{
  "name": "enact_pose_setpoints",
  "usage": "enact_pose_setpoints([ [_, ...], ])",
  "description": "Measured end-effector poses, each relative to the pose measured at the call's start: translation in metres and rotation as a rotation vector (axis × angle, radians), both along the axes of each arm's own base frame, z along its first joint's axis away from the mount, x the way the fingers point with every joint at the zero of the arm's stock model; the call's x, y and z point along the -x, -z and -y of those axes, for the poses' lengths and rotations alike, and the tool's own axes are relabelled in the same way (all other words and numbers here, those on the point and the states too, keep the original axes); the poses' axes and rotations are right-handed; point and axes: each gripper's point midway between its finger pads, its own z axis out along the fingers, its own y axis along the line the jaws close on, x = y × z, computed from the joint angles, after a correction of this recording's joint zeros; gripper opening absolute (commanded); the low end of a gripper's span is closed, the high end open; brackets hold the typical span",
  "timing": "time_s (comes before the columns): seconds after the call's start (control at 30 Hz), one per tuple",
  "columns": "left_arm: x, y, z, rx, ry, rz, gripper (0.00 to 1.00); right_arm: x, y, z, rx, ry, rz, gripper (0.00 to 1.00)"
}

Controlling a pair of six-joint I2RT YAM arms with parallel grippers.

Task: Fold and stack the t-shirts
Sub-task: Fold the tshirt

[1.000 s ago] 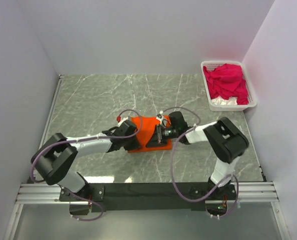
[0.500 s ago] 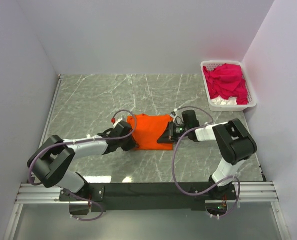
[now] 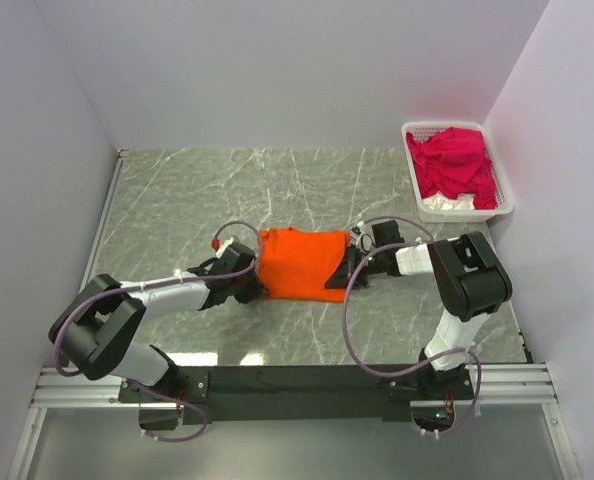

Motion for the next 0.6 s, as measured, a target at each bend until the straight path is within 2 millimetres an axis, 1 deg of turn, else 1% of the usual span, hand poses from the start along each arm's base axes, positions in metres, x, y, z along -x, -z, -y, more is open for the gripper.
enact_pose_setpoints([
  [0.07,-0.002,-0.001,0.001,0.013,-0.001,0.001,0.17,0.0,-0.003,0.005,0.046,0.006,0.015,0.0],
  [0.1,-0.002,-0.002,0.001,0.017,0.0,0.001,0.2,-0.001,-0.006,0.009,0.088,0.015,0.032,0.02],
  [0.13,-0.002,-0.003,0.001,0.016,0.002,0.001,0.27,-0.003,-0.01,0.014,0.123,0.027,0.053,0.06],
  [0.17,-0.001,-0.005,0.0,0.007,0.005,-0.002,0.31,-0.004,-0.015,0.019,0.161,0.042,0.076,0.11],
  [0.2,0.0,-0.008,-0.003,-0.006,0.007,-0.002,0.35,-0.006,-0.021,0.026,0.204,0.063,0.1,0.21],
  [0.23,0.001,-0.013,-0.007,-0.026,0.007,-0.001,0.46,-0.009,-0.027,0.031,0.238,0.085,0.125,0.25],
  [0.27,0.002,-0.019,-0.011,-0.046,0.008,-0.001,0.51,-0.011,-0.035,0.037,0.272,0.108,0.153,0.29],
  [0.3,0.0,-0.029,-0.015,-0.067,0.006,0.016,0.55,-0.015,-0.043,0.043,0.308,0.136,0.181,0.36],
  [0.33,-0.003,-0.041,-0.018,-0.077,-0.001,0.041,0.62,-0.019,-0.05,0.049,0.339,0.165,0.206,0.39],
  [0.4,-0.015,-0.075,-0.026,-0.097,-0.014,0.119,0.71,-0.027,-0.063,0.057,0.388,0.209,0.243,0.47],
  [0.43,-0.022,-0.093,-0.03,-0.103,-0.024,0.168,0.81,-0.031,-0.068,0.061,0.412,0.231,0.253,0.48],
  [0.5,-0.036,-0.129,-0.043,-0.125,-0.049,0.275,0.91,-0.038,-0.073,0.066,0.451,0.257,0.255,0.51],
  [0.53,-0.042,-0.144,-0.053,-0.143,-0.067,0.322,0.96,-0.04,-0.073,0.067,0.473,0.265,0.248,0.51],
  [0.6,-0.05,-0.16,-0.07,-0.194,-0.09,0.381,0.99,-0.044,-0.07,0.066,0.511,0.263,0.23,0.52],
])
